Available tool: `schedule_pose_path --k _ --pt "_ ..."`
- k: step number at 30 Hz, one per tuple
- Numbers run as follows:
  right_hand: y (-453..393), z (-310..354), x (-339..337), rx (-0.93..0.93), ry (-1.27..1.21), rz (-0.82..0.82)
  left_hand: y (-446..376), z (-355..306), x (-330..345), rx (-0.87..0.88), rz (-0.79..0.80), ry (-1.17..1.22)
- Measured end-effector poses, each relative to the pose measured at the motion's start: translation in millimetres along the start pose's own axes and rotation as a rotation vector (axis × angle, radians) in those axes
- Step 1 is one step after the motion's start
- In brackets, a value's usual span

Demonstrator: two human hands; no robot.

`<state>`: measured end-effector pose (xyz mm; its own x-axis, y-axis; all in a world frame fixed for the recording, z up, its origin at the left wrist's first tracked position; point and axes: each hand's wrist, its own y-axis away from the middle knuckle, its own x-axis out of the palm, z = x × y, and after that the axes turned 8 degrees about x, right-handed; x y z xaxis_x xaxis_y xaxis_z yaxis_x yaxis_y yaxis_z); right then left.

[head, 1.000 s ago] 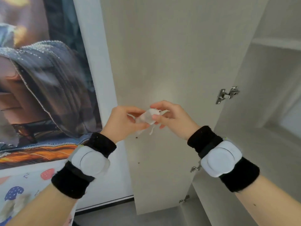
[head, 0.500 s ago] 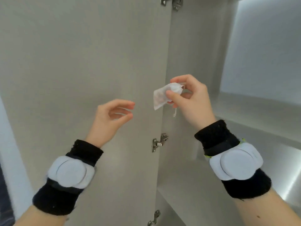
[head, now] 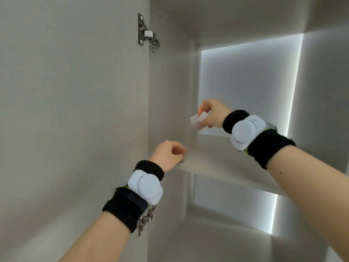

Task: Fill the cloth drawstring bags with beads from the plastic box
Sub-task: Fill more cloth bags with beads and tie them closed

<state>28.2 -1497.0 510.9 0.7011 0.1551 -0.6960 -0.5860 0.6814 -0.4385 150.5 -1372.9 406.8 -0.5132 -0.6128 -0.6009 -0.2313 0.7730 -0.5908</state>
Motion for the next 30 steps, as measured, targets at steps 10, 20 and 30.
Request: schedule_pose_path --k 10,20,30 --pt "-116 -43 30 -0.143 0.55 0.108 -30 14 -13 -0.004 0.107 -0.001" --pt "-184 -138 71 -0.038 0.716 0.225 -45 33 -9 0.028 0.081 0.092" --pt "-200 -168 79 0.139 0.828 0.324 -46 34 -8 0.019 0.077 0.051"
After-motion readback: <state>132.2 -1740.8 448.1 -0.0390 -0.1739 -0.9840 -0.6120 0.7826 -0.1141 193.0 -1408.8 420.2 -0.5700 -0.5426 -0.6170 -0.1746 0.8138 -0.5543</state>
